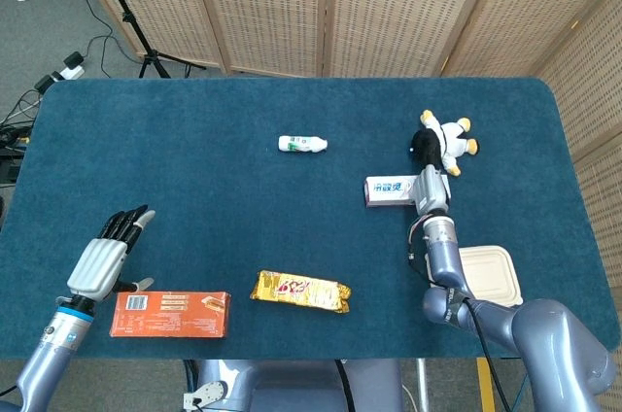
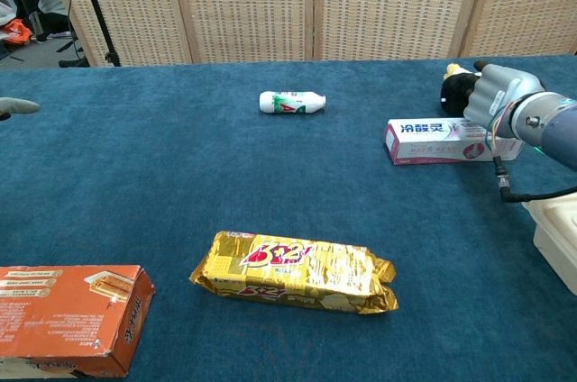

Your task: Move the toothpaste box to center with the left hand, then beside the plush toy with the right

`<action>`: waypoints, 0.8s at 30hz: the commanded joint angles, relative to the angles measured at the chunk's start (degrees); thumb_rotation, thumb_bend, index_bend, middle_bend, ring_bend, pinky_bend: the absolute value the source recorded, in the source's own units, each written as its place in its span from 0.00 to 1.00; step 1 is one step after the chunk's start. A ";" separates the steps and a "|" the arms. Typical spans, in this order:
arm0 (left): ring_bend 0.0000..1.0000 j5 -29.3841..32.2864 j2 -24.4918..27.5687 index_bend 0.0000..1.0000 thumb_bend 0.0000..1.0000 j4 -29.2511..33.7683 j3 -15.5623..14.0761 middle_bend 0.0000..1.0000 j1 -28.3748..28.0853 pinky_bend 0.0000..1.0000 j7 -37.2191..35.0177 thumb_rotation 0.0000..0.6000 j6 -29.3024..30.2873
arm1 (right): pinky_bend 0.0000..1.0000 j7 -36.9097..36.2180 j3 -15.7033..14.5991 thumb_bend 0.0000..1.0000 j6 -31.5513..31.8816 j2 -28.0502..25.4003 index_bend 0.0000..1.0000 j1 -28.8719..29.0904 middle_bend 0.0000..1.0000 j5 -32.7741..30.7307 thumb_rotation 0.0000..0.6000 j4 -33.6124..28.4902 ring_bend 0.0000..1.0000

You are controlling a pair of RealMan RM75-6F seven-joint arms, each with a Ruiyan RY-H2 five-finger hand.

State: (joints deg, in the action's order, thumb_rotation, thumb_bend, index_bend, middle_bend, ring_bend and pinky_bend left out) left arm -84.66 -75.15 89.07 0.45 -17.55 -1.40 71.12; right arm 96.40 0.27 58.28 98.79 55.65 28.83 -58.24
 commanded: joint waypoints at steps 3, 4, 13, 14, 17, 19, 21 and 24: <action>0.00 0.07 0.09 0.00 0.00 0.02 0.08 0.00 0.02 0.00 -0.19 1.00 0.05 | 0.01 -0.19 -0.29 0.81 0.07 -0.34 0.28 -0.45 0.13 0.08 1.00 -0.32 0.00; 0.00 0.05 0.12 0.00 0.00 0.02 0.06 0.00 0.03 0.00 -0.22 1.00 0.06 | 0.01 -0.15 -0.37 0.81 0.11 -0.40 0.28 -0.52 0.13 0.10 1.00 -0.38 0.00; 0.00 -0.02 0.15 0.00 0.00 0.10 0.06 0.00 0.06 0.00 -0.21 1.00 0.15 | 0.01 -0.45 -0.12 0.77 1.19 -0.70 0.28 -0.07 0.13 1.91 1.00 -1.11 0.00; 0.00 -0.02 0.15 0.00 0.00 0.11 0.06 0.00 0.06 0.00 -0.20 1.00 0.16 | 0.01 -0.49 0.02 0.77 1.33 -0.71 0.28 0.13 0.13 2.22 1.00 -1.32 0.00; 0.00 -0.06 0.18 0.00 0.00 0.13 0.04 0.00 0.08 0.00 -0.16 1.00 0.19 | 0.01 -0.94 0.58 0.71 1.91 -0.68 0.28 1.01 0.12 3.80 1.00 -2.30 0.00; 0.00 -0.02 0.18 0.00 0.00 0.09 0.06 0.00 0.07 0.00 -0.15 1.00 0.17 | 0.01 -1.83 0.83 0.67 2.32 -0.65 0.28 1.53 0.11 5.53 1.00 -3.07 0.00; 0.00 0.08 0.20 0.00 0.00 0.02 0.13 0.00 0.07 0.00 -0.25 1.00 0.16 | 0.01 -2.59 1.19 0.63 3.15 -0.43 0.28 2.07 0.10 7.30 1.00 -3.93 0.00; 0.00 0.23 0.25 0.00 0.00 -0.10 0.20 0.00 0.04 0.00 -0.59 1.00 0.03 | 0.01 -2.25 2.53 0.60 5.05 0.52 0.28 3.61 0.10 9.17 1.00 -5.74 0.00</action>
State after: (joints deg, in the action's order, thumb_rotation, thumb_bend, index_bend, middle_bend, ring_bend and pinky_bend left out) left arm -84.45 -74.91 88.99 0.63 -17.50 -1.97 71.16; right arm 94.17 1.97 62.26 98.74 58.34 37.18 -62.89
